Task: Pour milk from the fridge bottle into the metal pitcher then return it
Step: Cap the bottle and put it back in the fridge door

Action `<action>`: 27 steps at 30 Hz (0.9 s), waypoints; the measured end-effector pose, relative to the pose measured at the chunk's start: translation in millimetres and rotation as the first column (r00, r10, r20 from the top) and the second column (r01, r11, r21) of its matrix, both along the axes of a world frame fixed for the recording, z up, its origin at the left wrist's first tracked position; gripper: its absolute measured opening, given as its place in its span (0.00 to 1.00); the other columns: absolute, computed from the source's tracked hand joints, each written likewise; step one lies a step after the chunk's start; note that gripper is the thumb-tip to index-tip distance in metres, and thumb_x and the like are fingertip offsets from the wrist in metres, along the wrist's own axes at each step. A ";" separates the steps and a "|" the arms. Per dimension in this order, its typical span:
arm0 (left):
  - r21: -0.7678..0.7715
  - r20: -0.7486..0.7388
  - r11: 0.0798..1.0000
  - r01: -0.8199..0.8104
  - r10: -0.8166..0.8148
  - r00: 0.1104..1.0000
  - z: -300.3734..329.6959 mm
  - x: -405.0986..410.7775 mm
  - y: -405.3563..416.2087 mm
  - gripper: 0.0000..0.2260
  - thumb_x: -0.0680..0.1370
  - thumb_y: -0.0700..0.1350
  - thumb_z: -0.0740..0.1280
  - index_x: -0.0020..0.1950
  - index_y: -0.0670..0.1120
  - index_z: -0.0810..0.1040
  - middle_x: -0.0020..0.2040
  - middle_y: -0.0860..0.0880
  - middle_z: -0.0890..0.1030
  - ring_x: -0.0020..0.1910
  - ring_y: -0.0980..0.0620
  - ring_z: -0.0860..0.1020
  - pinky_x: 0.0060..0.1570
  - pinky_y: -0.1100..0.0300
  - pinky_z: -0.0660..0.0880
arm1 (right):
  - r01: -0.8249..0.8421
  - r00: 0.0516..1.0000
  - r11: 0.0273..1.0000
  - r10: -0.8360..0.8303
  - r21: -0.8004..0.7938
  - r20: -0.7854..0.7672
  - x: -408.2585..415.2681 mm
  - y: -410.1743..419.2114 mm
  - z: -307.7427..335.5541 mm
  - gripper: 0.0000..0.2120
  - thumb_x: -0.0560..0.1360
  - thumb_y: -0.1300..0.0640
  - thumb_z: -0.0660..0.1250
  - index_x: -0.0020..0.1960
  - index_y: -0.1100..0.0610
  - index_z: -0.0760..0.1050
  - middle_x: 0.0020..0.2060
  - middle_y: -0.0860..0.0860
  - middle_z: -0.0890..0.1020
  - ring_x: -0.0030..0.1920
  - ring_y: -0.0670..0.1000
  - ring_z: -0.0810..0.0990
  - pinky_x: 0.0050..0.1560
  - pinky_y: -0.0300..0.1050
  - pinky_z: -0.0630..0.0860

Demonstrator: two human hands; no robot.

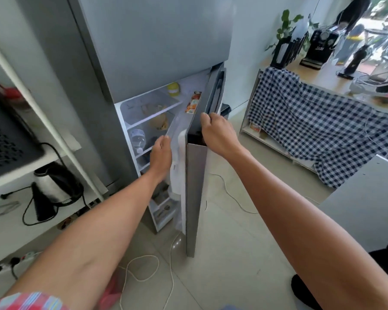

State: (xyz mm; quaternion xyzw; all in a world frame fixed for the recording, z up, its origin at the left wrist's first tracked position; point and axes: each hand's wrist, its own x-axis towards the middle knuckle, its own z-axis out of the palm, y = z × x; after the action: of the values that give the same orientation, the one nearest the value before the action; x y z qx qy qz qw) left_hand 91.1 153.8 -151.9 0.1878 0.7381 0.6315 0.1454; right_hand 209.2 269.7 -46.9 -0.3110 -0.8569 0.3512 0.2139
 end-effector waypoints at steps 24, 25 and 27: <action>-0.396 -0.839 0.690 -0.606 -0.005 0.543 39.3 -4.4 -16.1 0.28 0.86 0.52 0.55 0.83 0.41 0.56 0.84 0.44 0.55 0.83 0.48 0.51 0.80 0.50 0.51 | -0.611 0.790 0.675 0.556 0.414 0.258 -128.0 53.1 -60.8 0.34 0.85 0.56 0.54 0.83 0.62 0.39 0.82 0.55 0.40 0.81 0.55 0.36 0.79 0.56 0.54; -0.482 -0.793 0.635 -0.604 -0.024 0.608 37.3 -5.6 -12.4 0.29 0.86 0.54 0.53 0.84 0.41 0.53 0.84 0.44 0.52 0.83 0.49 0.48 0.81 0.50 0.48 | -0.629 0.776 0.665 0.563 0.402 0.285 -130.9 52.7 -60.3 0.35 0.84 0.58 0.54 0.82 0.61 0.37 0.82 0.55 0.38 0.81 0.55 0.35 0.79 0.58 0.53; -0.595 -0.716 0.542 -0.593 -0.023 0.698 34.0 -10.5 -7.6 0.30 0.87 0.56 0.48 0.84 0.42 0.47 0.84 0.45 0.46 0.83 0.49 0.43 0.81 0.51 0.43 | -0.659 0.752 0.644 0.567 0.389 0.337 -136.2 52.8 -57.8 0.37 0.82 0.61 0.54 0.82 0.61 0.35 0.82 0.54 0.36 0.81 0.55 0.33 0.79 0.60 0.52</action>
State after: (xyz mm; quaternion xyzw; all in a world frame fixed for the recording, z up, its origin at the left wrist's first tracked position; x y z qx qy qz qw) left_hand 80.6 146.2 -117.8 0.1752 0.9599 0.1421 -0.1662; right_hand 73.0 322.5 -104.7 0.0320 -0.9861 0.1463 0.0724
